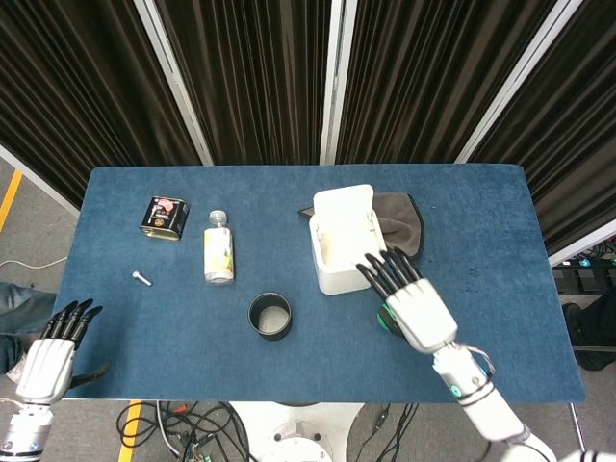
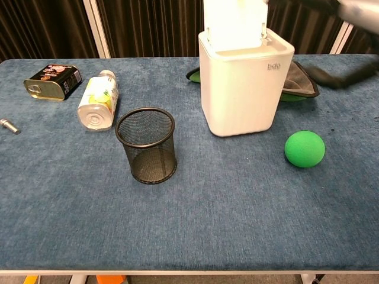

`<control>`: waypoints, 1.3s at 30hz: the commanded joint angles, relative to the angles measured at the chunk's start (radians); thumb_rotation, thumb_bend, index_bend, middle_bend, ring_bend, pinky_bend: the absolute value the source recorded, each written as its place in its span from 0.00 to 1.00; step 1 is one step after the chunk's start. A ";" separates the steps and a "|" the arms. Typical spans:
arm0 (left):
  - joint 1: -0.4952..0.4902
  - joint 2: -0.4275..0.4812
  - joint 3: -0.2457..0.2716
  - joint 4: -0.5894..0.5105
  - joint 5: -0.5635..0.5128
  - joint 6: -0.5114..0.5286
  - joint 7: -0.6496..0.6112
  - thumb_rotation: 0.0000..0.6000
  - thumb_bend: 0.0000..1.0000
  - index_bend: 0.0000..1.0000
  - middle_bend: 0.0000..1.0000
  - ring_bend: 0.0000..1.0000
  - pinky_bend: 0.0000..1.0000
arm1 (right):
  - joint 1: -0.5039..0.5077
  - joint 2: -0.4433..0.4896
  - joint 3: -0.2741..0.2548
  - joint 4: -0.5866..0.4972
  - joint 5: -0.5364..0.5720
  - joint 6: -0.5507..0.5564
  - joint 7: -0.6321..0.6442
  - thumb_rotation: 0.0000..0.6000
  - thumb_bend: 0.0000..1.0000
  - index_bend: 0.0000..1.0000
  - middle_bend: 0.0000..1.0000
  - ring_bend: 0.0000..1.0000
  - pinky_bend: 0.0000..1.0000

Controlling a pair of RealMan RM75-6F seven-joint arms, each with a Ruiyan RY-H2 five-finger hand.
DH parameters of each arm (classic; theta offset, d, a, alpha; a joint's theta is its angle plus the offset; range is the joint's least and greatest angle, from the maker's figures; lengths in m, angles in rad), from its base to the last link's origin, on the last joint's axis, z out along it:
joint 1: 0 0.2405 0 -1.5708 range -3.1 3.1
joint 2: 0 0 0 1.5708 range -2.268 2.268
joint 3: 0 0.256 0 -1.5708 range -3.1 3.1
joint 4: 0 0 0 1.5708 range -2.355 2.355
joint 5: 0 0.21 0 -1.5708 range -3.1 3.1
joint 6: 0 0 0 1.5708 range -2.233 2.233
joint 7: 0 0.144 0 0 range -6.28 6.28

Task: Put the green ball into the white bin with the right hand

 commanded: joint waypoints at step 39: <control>0.009 -0.010 0.005 0.033 -0.012 -0.006 -0.040 1.00 0.06 0.14 0.06 0.03 0.15 | 0.001 -0.175 -0.042 0.271 0.315 -0.298 0.004 1.00 0.53 0.24 0.24 0.12 0.42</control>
